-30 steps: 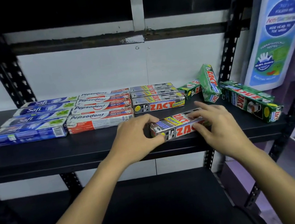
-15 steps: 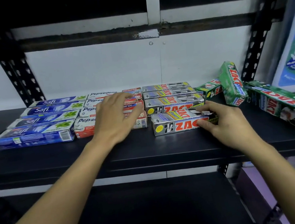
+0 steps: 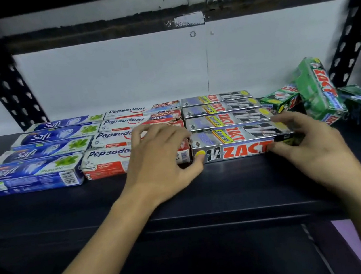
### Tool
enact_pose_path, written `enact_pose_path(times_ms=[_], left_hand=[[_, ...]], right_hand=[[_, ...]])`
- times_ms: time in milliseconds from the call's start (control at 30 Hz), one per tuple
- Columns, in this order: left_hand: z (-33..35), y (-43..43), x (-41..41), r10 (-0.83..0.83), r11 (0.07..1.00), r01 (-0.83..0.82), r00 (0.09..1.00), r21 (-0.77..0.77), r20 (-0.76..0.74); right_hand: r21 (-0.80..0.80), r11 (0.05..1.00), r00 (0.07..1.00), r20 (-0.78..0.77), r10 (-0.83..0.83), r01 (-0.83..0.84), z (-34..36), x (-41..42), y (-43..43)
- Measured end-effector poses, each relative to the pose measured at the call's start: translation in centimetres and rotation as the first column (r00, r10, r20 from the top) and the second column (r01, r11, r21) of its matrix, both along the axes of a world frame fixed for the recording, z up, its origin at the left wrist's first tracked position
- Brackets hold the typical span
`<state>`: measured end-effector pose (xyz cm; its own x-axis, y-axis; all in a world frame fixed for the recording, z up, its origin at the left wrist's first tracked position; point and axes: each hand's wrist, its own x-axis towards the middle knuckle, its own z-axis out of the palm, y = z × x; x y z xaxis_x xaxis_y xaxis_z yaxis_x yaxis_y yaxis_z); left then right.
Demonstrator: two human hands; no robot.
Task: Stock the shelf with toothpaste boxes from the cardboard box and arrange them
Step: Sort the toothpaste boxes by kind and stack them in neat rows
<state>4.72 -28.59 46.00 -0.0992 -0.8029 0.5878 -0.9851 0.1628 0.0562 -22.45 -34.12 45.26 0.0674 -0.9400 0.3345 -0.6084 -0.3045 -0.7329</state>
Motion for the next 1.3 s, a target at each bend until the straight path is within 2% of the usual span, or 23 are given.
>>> enact_pose_path(times_ms=[100,333,600,1300], left_hand=[[-0.2,-0.1,0.1,-0.022,1.0,0.022,1.0,0.011,0.018],[-0.3,0.0,0.1,-0.026,1.0,0.026,1.0,0.003,0.012],[-0.4,-0.2,0.2,-0.027,0.998,0.025,0.999,0.064,0.025],[-0.5,-0.1,0.3,-0.073,0.996,0.072,0.997,0.058,0.005]], right_hand=[[0.0,1.0,0.997,0.076,-0.028,0.028,-0.5,-0.1,-0.5],[0.026,0.999,0.977,0.213,0.013,-0.019,-1.3,-0.3,-1.4],[0.035,0.999,0.975,0.22,0.027,-0.036,-1.2,-0.3,-1.4],[0.037,0.999,0.979,0.204,0.003,-0.011,-1.0,-0.2,-1.0]])
